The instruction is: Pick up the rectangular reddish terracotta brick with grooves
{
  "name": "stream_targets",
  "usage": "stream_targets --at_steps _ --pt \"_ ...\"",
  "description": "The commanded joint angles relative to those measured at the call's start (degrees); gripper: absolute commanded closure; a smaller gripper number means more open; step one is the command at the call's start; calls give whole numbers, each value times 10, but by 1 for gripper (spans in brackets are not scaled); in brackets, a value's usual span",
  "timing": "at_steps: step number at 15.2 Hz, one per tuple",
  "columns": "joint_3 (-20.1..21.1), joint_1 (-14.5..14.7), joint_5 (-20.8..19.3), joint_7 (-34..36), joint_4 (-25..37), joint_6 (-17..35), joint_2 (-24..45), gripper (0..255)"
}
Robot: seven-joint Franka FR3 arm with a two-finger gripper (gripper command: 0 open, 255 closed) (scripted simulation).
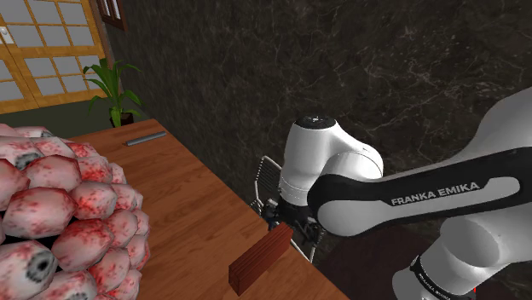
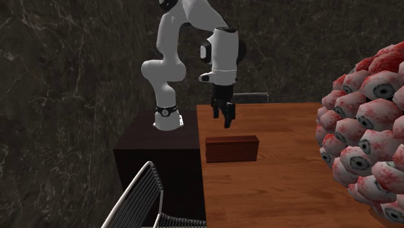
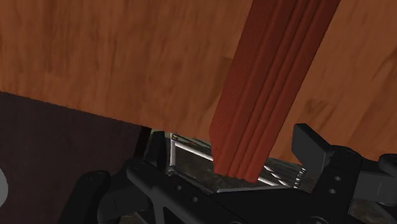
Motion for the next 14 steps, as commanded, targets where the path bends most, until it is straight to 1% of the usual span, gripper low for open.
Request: stream_targets --at_steps 1,2,3,4,6,7,9,11,12,13,14 --pt "74 -70 -32 76 19 48 56 0" --pt "125 -119 -61 120 32 69 87 0" --pt "194 -189 -102 172 44 91 123 0" --pt "263 -258 -131 208 52 103 145 0" --pt "341 -335 -131 208 49 120 148 0" --pt "378 -370 -121 201 48 127 143 0" --pt "431 -419 -85 176 47 137 122 0" --pt "475 -459 -52 153 47 146 102 0" --pt "486 -468 -43 146 47 149 97 0" --pt "486 -468 -43 146 47 149 97 0" --pt "481 -464 -46 148 46 149 99 255"
